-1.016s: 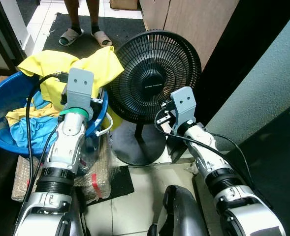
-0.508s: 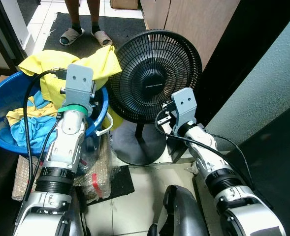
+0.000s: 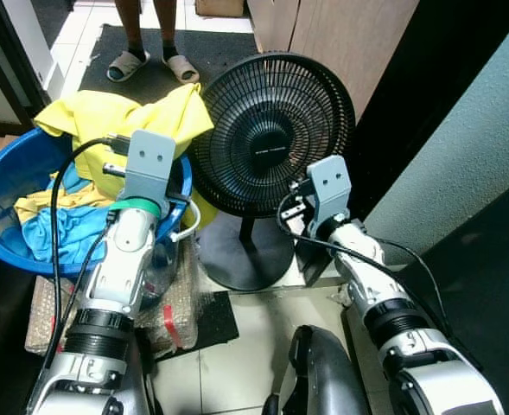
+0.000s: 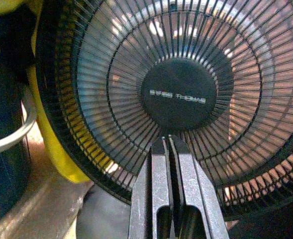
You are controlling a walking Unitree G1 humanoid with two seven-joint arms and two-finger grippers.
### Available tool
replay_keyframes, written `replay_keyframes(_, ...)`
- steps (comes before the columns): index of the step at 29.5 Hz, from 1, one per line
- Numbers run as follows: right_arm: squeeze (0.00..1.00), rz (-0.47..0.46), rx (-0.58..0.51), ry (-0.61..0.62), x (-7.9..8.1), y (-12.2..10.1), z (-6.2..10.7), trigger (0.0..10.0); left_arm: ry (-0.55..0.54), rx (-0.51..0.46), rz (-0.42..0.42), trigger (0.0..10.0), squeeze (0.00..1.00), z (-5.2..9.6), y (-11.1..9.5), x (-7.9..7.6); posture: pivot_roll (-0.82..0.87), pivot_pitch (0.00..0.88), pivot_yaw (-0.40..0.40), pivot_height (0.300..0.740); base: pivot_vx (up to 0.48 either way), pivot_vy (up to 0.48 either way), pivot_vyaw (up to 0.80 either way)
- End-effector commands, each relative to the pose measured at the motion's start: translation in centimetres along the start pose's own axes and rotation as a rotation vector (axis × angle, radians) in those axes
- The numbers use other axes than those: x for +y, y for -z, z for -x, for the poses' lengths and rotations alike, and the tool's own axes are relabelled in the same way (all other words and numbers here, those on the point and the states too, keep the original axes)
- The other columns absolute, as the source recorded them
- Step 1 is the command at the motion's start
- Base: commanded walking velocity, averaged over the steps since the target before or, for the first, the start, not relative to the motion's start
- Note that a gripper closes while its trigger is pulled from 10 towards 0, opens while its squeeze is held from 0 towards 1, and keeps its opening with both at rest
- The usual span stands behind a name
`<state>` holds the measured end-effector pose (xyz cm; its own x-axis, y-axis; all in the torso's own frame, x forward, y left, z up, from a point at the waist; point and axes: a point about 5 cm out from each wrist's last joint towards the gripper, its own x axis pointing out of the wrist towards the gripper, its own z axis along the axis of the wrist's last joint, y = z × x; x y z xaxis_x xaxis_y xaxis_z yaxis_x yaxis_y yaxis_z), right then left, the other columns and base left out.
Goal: Clothes washing
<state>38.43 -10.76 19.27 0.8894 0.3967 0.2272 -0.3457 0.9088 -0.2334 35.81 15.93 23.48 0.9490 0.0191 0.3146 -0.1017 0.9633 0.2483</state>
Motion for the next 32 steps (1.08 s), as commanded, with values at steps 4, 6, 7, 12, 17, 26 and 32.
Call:
replay_keyframes(4,0.0,-0.032,-0.076,0.064,-0.5,-1.0,0.8,10.0,0.028,-0.086,0.067,10.0,0.0,0.7,-3.1,0.4,0.15,0.194,-0.05,0.49,0.0,0.0,0.0)
replay_keyframes(6,0.0,-0.037,-0.107,0.082,-0.6,-1.6,1.0,10.0,0.028,-0.128,0.08,10.0,0.0,0.9,-4.4,0.8,0.15,0.194,-0.05,0.49,0.0,0.0,0.0)
replay_keyframes(7,0.0,-0.037,-0.107,0.082,-0.6,-1.6,1.0,10.0,0.028,-0.128,0.08,10.0,0.0,0.9,-4.4,0.8,0.15,0.194,-0.05,0.49,0.0,0.0,0.0)
replay_keyframes(12,0.0,-0.047,-0.182,0.155,-1.0,-3.1,2.6,10.0,0.053,-0.223,0.076,10.0,0.0,2.2,-7.2,1.1,0.16,0.154,-0.039,0.49,0.0,0.0,0.0)
replay_keyframes(17,0.0,-0.052,-0.196,0.211,-1.2,-3.3,3.8,10.0,0.087,-0.228,0.106,10.0,0.0,3.2,-7.8,0.2,0.15,0.103,-0.025,0.49,0.0,0.0,0.0)
replay_keyframes(26,0.0,-0.07,-0.206,0.272,-1.1,-3.9,5.1,10.0,0.135,-0.244,0.188,10.0,0.0,3.8,-9.7,-1.0,0.14,0.053,-0.006,0.49,0.0,0.0,0.0)
replay_keyframes(32,0.0,-0.071,-0.227,0.296,-1.1,-4.8,5.4,10.0,0.129,-0.317,0.192,10.0,0.0,3.0,-11.8,0.0,0.13,0.024,0.006,0.49,0.0,0.0,0.0)
